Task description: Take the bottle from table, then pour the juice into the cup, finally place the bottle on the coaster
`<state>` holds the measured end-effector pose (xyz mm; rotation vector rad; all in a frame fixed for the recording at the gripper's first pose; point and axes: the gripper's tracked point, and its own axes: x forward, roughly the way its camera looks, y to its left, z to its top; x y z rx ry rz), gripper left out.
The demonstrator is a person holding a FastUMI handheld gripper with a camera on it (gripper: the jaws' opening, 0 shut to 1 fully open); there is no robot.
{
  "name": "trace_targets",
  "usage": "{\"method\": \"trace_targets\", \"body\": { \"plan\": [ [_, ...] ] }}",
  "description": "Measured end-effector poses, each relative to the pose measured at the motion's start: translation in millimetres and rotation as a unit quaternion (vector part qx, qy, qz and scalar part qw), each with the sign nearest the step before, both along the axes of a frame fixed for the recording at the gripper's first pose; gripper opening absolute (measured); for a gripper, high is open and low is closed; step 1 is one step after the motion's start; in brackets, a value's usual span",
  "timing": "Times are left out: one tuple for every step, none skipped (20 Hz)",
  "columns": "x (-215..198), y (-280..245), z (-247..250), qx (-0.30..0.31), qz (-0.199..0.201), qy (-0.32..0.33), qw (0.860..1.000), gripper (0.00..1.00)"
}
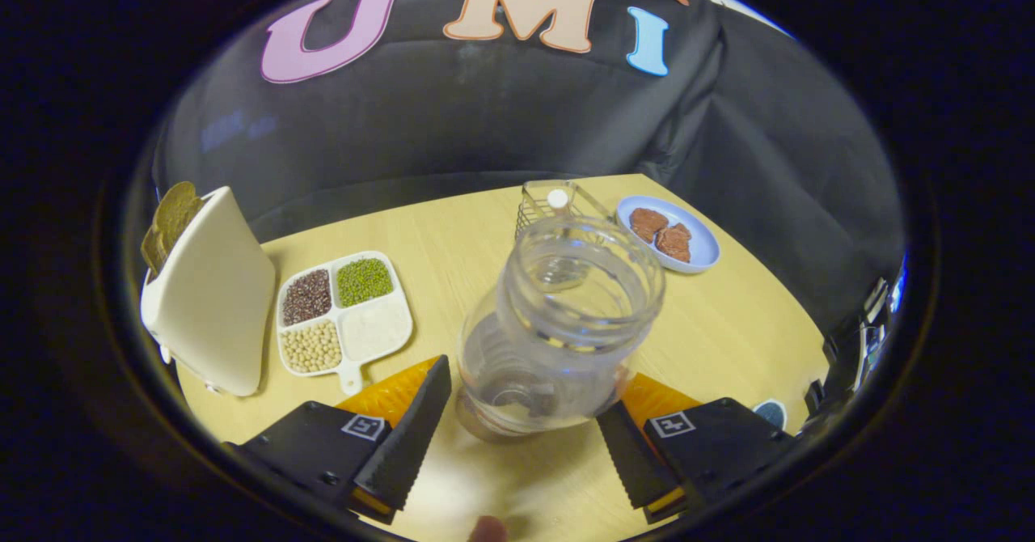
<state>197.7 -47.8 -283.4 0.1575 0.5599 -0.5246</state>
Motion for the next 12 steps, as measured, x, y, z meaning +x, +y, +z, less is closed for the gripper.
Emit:
{"method": "trace_targets", "body": {
  "plan": [
    [-1,1,2,0.001,0.003,-0.001,1.000,1.00],
    [-3,2,4,0.000,0.006,-0.002,1.000,1.00],
    [-6,1,6,0.000,0.009,-0.003,1.000,1.00],
    [-9,2,9,-0.002,0.012,-0.003,1.000,1.00],
    [-14,2,11,-0.005,0.017,-0.003,1.000,1.00],
    [-20,1,15,-0.009,0.019,0.000,1.000,1.00],
    [-27,0,17,-0.011,0.021,0.002,1.000,1.00],
    [-33,0,22,-0.012,0.023,0.002,1.000,1.00],
    [-39,-1,28,-0.014,0.027,-0.002,1.000,1.00],
    [-45,-1,35,-0.013,0.032,-0.007,0.999,1.00],
    [-52,2,44,-0.010,0.038,-0.015,0.999,1.00],
    [-59,2,55,-0.007,0.046,-0.029,0.999,1.00]
  ]
}}
